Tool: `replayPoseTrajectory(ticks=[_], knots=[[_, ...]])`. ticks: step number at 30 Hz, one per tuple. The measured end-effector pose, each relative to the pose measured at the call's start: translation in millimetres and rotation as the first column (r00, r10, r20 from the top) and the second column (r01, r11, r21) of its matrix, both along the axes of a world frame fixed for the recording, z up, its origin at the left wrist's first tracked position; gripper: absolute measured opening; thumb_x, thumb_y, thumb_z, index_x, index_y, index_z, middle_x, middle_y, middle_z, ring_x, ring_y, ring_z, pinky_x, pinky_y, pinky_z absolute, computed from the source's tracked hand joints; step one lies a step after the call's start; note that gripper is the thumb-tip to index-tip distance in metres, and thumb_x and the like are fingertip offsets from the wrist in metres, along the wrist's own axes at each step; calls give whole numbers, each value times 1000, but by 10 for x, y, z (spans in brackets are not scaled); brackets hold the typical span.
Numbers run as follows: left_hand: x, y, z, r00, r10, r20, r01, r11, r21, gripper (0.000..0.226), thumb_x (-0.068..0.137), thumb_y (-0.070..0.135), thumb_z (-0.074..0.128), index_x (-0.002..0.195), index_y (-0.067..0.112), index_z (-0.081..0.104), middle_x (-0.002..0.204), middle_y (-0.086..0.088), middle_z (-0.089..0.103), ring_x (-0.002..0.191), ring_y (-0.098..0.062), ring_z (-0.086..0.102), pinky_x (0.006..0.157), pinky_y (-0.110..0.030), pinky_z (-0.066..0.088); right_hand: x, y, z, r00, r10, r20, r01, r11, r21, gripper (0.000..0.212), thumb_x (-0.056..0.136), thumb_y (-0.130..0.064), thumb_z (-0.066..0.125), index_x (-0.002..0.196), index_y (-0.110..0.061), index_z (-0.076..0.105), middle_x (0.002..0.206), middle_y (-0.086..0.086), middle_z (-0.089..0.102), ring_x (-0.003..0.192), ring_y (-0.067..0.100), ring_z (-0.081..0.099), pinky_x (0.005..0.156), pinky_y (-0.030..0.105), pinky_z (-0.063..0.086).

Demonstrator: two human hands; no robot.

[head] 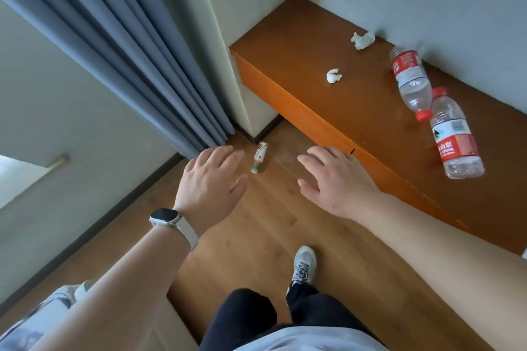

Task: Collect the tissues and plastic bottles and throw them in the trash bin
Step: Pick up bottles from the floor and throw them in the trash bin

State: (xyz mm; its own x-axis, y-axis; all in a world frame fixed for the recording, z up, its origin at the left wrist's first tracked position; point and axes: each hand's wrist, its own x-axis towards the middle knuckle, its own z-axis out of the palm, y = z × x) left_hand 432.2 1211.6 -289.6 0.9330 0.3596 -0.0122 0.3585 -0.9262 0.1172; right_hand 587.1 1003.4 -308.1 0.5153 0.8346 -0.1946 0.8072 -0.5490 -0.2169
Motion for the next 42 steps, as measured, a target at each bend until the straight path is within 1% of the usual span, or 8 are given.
replayPoseTrajectory(ticks=[8,14,16,20,26,33,38,42], knots=[[609,432,-641,998,-51,-41,48,995,-86,42,93,40,53,133,27,53,133,2,56,125,-26,48,101,-45,40,489,395,-515,996,-52,-68,50,998,-34,53,95,-51,37,138,-21,46,140,0,45,125,23,44,98,41,42],[1075,938,-1492,996,-23,-86,9,987,-160,42,91,34,61,131,21,56,131,-3,58,124,-32,50,100,-49,41,751,752,-1243,984,-121,-133,110,990,-88,54,97,-52,33,142,-23,42,146,-1,39,130,24,39,101,42,39],[1204,1089,-1858,991,-30,-127,5,981,-192,43,91,35,61,131,22,55,131,-4,58,121,-33,51,99,-49,41,803,906,-1558,973,-175,-150,161,982,-104,54,96,-52,35,140,-22,45,145,0,42,130,24,40,100,42,40],[1406,1423,-2652,987,-29,-155,-14,963,-269,41,89,36,63,128,25,56,129,-1,58,114,-32,51,95,-46,42,893,1215,-2275,953,-248,-174,224,964,-144,56,94,-52,35,137,-18,50,139,3,48,126,26,45,98,44,44],[1704,1804,-4038,971,19,-237,-111,917,-384,45,92,39,56,135,27,52,138,-1,52,125,-29,45,103,-44,37,1028,1604,-3573,912,-371,-177,353,927,-122,54,92,-51,36,129,-15,55,129,6,55,119,27,51,90,45,49],[2146,1938,-5869,967,15,-256,-126,898,-422,48,94,41,51,139,26,46,143,-5,48,127,-32,43,102,-46,37,1207,1628,-5321,885,-443,-145,414,889,-193,52,92,-51,36,131,-19,49,134,4,49,121,27,46,92,45,46],[2356,1899,-7011,945,114,-307,-234,890,-391,54,91,44,51,140,22,42,143,-10,45,126,-35,42,100,-50,40,1345,1460,-6329,880,-464,-107,434,874,-220,53,90,-51,37,130,-19,50,132,4,50,118,30,47,91,44,45],[2522,1923,-7695,914,260,-311,-375,833,-407,70,84,48,59,143,19,34,141,-11,42,125,-35,43,101,-50,40,1622,1334,-6969,857,-506,-94,483,854,-194,53,90,-48,42,134,-19,49,135,4,48,119,26,44,92,37,35]])
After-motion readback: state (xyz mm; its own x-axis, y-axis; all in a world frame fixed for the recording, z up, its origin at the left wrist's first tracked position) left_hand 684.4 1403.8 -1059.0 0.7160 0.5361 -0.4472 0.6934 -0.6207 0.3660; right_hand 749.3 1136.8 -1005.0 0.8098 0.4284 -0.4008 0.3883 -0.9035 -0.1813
